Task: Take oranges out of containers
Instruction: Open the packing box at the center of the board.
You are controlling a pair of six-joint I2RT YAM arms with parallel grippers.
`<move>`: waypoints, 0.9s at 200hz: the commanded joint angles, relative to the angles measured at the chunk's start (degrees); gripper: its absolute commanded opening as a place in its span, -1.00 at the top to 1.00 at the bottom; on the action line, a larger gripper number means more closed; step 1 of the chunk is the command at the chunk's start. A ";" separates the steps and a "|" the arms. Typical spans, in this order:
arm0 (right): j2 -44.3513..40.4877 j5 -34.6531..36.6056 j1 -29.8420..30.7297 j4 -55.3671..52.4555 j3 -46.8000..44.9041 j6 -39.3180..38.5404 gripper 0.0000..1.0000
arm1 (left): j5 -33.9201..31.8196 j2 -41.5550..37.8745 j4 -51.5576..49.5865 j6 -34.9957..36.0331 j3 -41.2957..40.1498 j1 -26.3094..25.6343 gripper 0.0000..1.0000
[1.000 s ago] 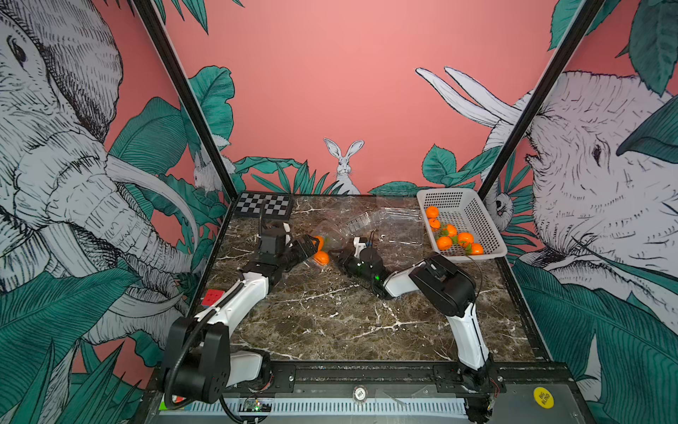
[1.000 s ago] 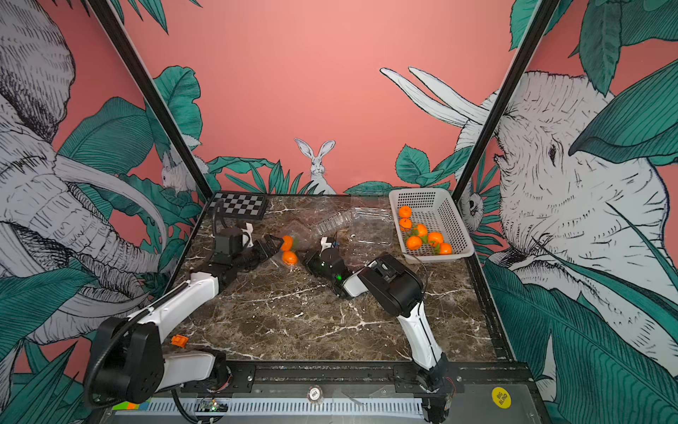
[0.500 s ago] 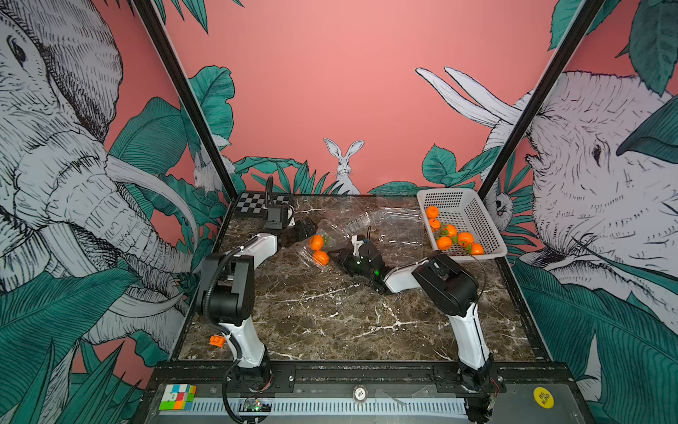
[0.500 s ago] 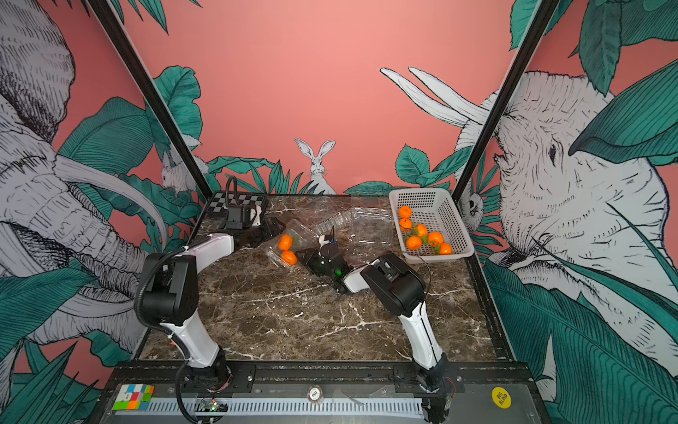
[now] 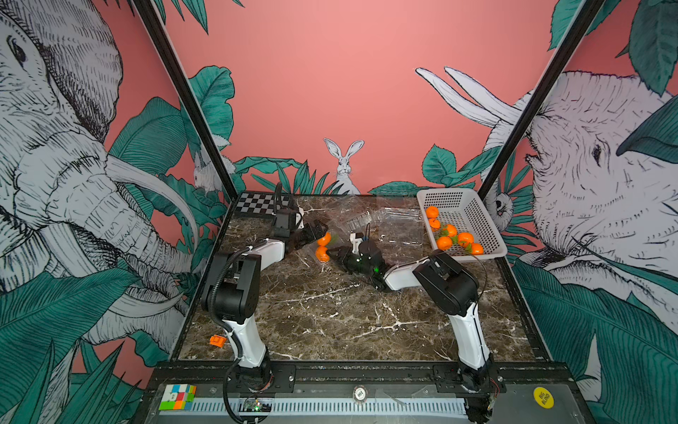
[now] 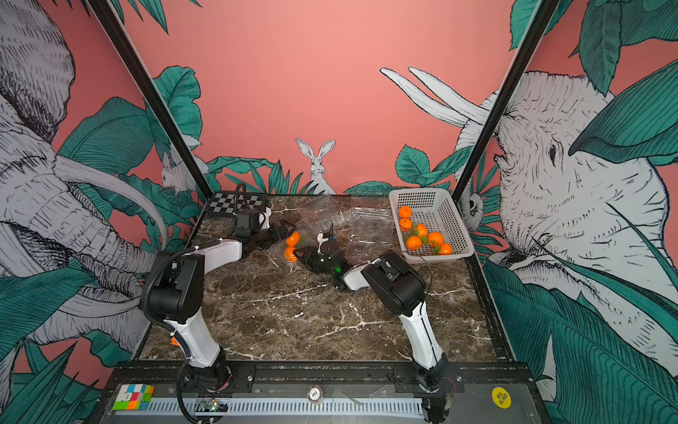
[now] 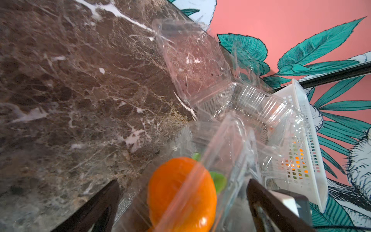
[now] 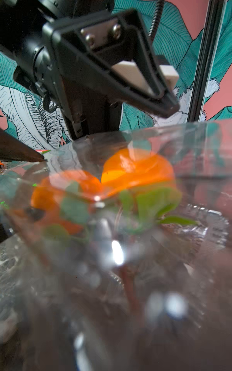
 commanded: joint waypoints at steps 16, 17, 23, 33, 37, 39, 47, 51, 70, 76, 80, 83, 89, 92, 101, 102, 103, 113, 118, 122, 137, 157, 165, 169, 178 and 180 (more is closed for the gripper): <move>-0.72 -0.22 -0.59 6.03 0.74 1.23 0.24 | 1.93 0.48 4.05 -3.90 -3.68 -1.40 -0.98; -0.72 -0.28 -0.61 6.01 0.76 1.23 0.24 | 1.94 0.45 4.15 -3.94 -3.75 -1.43 -0.98; -0.70 -0.50 -0.64 5.99 0.95 1.15 0.24 | 1.86 0.54 4.50 -4.20 -4.12 -1.54 -0.98; -0.72 -0.79 -0.47 6.08 1.13 1.15 0.24 | 1.88 0.61 5.04 -4.65 -4.56 -1.79 -0.98; -0.64 -0.93 -0.44 6.22 1.17 1.18 0.23 | 1.94 0.64 5.19 -4.79 -4.63 -1.88 -0.98; -0.64 -0.95 -0.41 6.29 1.21 1.23 0.23 | 1.94 0.66 5.29 -4.89 -4.66 -1.94 -0.98; -0.56 -1.28 -0.32 6.59 1.17 1.46 0.24 | 1.94 0.79 5.53 -5.19 -4.85 -2.12 -0.98; -0.55 -1.43 -0.35 6.81 1.30 1.54 0.23 | 1.94 0.86 5.76 -5.42 -4.95 -2.21 -0.99; -0.20 -2.02 0.06 7.69 1.64 2.11 0.23 | 2.14 1.30 7.38 -7.03 -5.50 -2.53 -0.98; -0.06 -2.29 0.28 8.05 1.90 2.16 0.23 | 2.20 1.46 8.00 -7.69 -5.66 -2.69 -0.99; 0.06 -2.43 0.39 8.19 2.03 2.16 0.23 | 2.24 1.61 8.33 -8.07 -5.73 -2.74 -0.98; 0.12 -2.50 0.42 8.19 2.14 2.19 0.23 | 2.29 1.72 8.56 -8.34 -5.70 -2.82 -0.99; 0.22 -2.45 0.53 8.29 2.23 2.14 0.23 | 2.42 1.98 9.07 -8.87 -5.84 -2.99 -0.98; 0.24 -2.45 0.61 8.28 2.35 2.20 0.23 | 2.46 2.17 9.33 -9.14 -5.84 -3.04 -0.98; 0.32 -2.59 0.76 8.37 2.50 2.21 0.23 | 2.75 2.66 10.24 -10.11 -5.97 -3.20 -0.98; 0.32 -2.60 0.76 8.37 2.52 2.21 0.23 | 2.83 2.69 10.40 -10.26 -5.95 -3.21 -0.98; 0.42 -2.57 0.81 8.41 2.57 2.21 0.23 | 2.87 2.79 10.53 -10.33 -5.98 -3.26 -0.98; 0.55 -2.61 1.03 8.91 2.63 2.20 0.23 | 3.36 3.34 12.06 -11.81 -6.31 -3.24 -0.98; 0.55 -2.61 1.12 9.25 2.63 2.15 0.23 | 3.65 3.65 12.86 -12.77 -6.56 -3.29 -0.98; 0.59 -2.59 1.21 9.56 2.56 2.21 0.23 | 3.87 3.76 13.71 -13.52 -6.76 -3.31 -0.98; 0.84 -2.46 1.42 10.03 2.46 2.19 0.23 | 4.27 4.25 16.25 -16.00 -7.46 -3.35 -0.99; 1.35 -2.32 1.62 11.72 2.29 2.85 0.23 | 4.32 4.32 18.63 -18.91 -8.28 -3.29 -0.99; 1.70 -2.26 1.65 12.79 2.30 3.24 0.23 | 4.31 4.38 19.66 -19.89 -8.68 -3.39 -0.98; 1.88 -2.26 1.72 13.15 2.35 3.49 0.23 | 4.31 4.46 20.17 -20.42 -8.84 -3.40 -0.98; 2.26 -2.32 1.96 13.80 2.83 3.84 0.23 | 4.25 4.45 21.31 -21.54 -9.15 -3.48 -0.98; 2.33 -2.39 1.92 13.90 2.94 3.94 0.23 | 4.23 4.47 21.47 -21.78 -9.26 -3.48 -0.99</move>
